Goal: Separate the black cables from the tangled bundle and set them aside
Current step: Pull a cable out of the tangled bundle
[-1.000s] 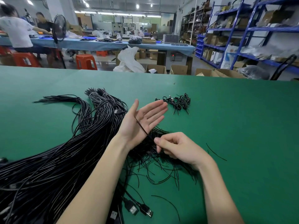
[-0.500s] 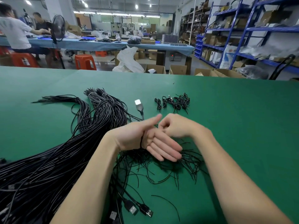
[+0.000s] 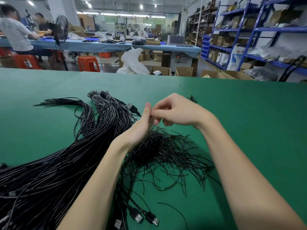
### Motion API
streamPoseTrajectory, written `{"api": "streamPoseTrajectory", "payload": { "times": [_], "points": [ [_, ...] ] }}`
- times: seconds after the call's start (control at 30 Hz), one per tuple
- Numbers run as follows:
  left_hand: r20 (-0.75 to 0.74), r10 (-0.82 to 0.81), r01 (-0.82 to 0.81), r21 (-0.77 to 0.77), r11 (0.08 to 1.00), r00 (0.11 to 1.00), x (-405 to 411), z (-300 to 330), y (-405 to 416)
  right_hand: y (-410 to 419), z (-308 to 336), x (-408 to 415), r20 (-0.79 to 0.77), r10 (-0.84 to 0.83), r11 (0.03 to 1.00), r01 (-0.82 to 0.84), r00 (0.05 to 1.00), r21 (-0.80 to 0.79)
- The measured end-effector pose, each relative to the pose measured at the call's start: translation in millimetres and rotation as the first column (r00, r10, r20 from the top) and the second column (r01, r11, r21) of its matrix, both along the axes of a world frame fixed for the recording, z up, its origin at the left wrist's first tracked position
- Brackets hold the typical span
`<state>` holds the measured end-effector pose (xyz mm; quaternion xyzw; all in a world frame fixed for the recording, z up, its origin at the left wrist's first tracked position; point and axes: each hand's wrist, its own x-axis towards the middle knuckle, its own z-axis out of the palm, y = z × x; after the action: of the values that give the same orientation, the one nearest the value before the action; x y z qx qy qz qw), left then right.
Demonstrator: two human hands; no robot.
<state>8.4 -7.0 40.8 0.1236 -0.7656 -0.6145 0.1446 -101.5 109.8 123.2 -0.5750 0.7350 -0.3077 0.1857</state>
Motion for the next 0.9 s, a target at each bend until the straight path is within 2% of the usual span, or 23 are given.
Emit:
{"api": "streamPoseTrajectory", "payload": {
  "times": [0.07, 0.13, 0.23, 0.3, 0.47, 0.57, 0.63, 0.67, 0.7, 0.8, 0.9],
  "points": [
    [-0.062, 0.046, -0.041, 0.082, 0.996, 0.997, -0.9, -3.2, -4.6, 3.1, -15.4, 2.5, 0.116, 0.035, 0.999, -0.031, 0.993, -0.035],
    [-0.166, 0.069, -0.021, 0.274, 0.961, 0.984, -0.3, -2.0, -8.0, 6.6, -34.0, 3.6, 0.172, 0.117, 0.993, -0.109, 0.978, -0.054],
    [-0.317, 0.012, 0.126, 0.410, 0.903, 0.948, 1.7, 2.6, -5.9, 10.9, -65.3, 3.4, 0.424, 0.230, 0.972, -0.229, 0.876, -0.054],
    [-0.372, -0.092, 0.267, 0.451, 0.852, 0.924, 3.7, 4.5, -2.2, 8.4, -79.9, 0.0, 0.442, 0.244, 0.966, -0.259, 0.863, -0.027],
    [-0.373, -0.359, 0.506, 0.457, 0.731, 0.855, 11.9, 10.0, -0.4, -1.3, -83.4, -17.9, 0.136, 0.180, 0.974, -0.197, 0.974, 0.117],
    [-0.256, -0.454, 0.520, 0.366, 0.772, 0.853, 12.3, 10.3, 2.0, -5.5, -78.2, -28.2, 0.070, 0.189, 0.961, -0.199, 0.979, 0.190],
    [-0.139, -0.481, 0.499, 0.318, 0.806, 0.866, 10.6, 9.2, 4.7, -10.0, -73.0, -36.5, -0.157, 0.147, 0.968, -0.109, 0.977, 0.228],
    [-0.073, -0.495, 0.494, 0.281, 0.823, 0.866, 9.4, 9.2, 5.7, -11.9, -69.6, -40.5, -0.230, 0.109, 0.975, -0.058, 0.967, 0.216],
    [-0.006, -0.511, 0.496, 0.247, 0.832, 0.860, 8.3, 9.4, 6.8, -12.5, -65.4, -44.5, -0.236, 0.080, 0.979, -0.032, 0.969, 0.201],
    [0.158, -0.468, 0.442, 0.174, 0.880, 0.870, 3.3, 5.1, 8.9, -14.8, -47.6, -49.5, -0.299, 0.085, 0.982, -0.029, 0.950, 0.187],
    [0.253, -0.311, 0.300, 0.084, 0.950, 0.916, -2.9, -3.9, 9.4, -23.2, -23.4, -45.2, -0.477, 0.090, 0.986, -0.009, 0.874, 0.169]
  ]
}}
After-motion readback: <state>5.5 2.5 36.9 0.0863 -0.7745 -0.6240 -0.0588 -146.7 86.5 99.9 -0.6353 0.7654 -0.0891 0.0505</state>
